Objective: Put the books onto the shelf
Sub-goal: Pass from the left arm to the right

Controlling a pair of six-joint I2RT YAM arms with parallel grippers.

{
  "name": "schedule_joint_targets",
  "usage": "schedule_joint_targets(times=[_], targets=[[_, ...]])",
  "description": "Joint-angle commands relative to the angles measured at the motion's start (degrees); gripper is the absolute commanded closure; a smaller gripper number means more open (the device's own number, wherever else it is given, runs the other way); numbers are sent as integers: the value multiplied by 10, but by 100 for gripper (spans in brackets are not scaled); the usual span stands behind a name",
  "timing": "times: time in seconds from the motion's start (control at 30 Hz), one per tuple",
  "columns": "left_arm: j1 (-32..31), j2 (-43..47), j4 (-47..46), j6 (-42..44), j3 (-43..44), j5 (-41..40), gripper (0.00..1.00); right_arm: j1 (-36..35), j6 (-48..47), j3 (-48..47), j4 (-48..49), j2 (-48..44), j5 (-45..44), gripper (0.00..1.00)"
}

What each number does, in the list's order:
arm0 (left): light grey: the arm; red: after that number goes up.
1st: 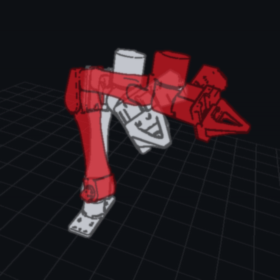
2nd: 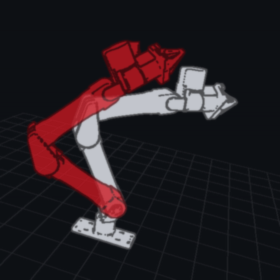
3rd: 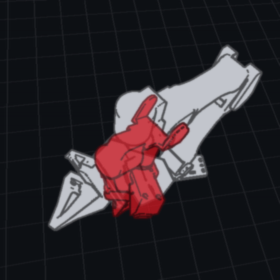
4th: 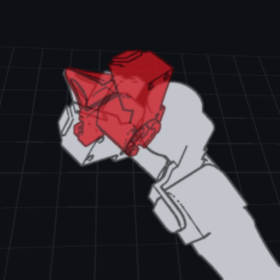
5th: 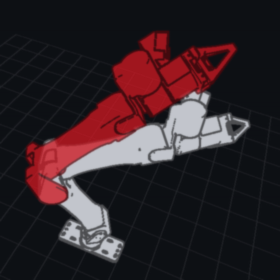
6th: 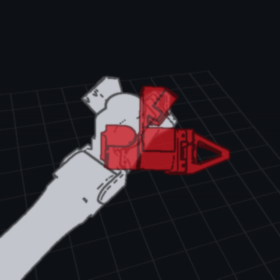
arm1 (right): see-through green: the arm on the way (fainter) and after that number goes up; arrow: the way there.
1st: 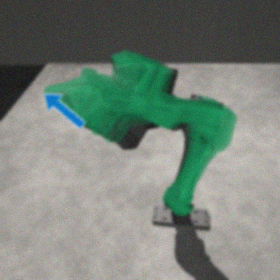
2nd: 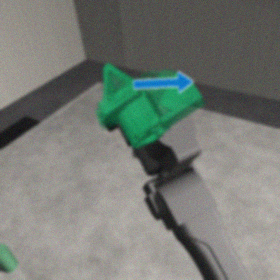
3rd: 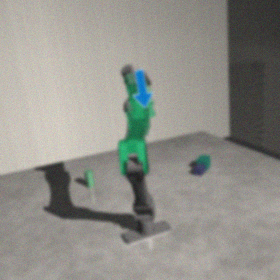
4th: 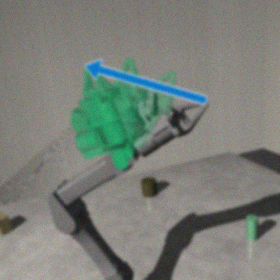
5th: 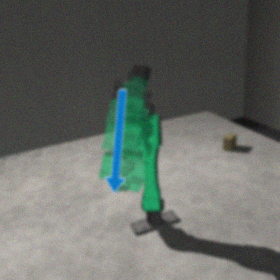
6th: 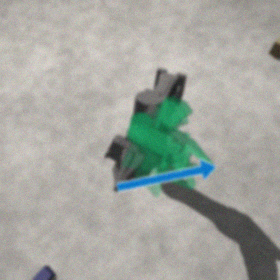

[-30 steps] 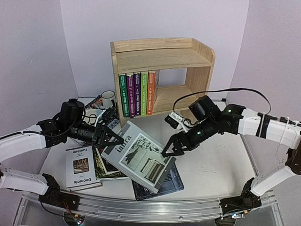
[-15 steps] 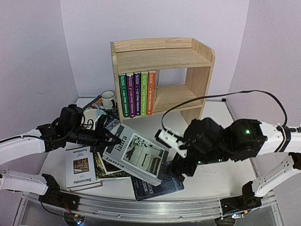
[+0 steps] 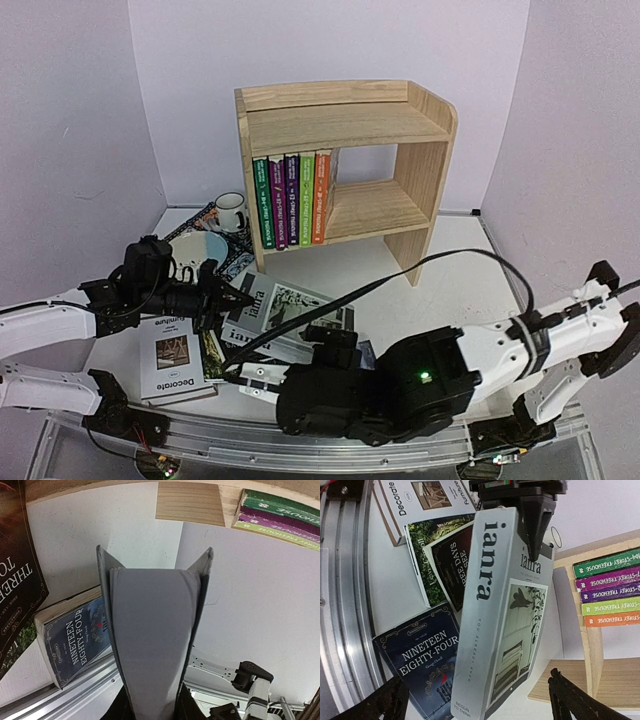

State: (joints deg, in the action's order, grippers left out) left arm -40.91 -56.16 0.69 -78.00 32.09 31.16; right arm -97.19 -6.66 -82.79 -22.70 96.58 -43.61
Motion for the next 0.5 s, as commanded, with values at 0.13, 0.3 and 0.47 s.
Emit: schedule_joint_targets(times=[0.13,0.3,0.47], targets=[[2,15,-77,-81,-22,-5,78,-6,-46,-59,-23,91,-116,2],[2,1,-87,-77,-18,11,77,2,-62,-69,-23,135,-189,2],[2,-6,-93,-76,-16,17,77,21,-73,-89,-24,167,-195,2]])
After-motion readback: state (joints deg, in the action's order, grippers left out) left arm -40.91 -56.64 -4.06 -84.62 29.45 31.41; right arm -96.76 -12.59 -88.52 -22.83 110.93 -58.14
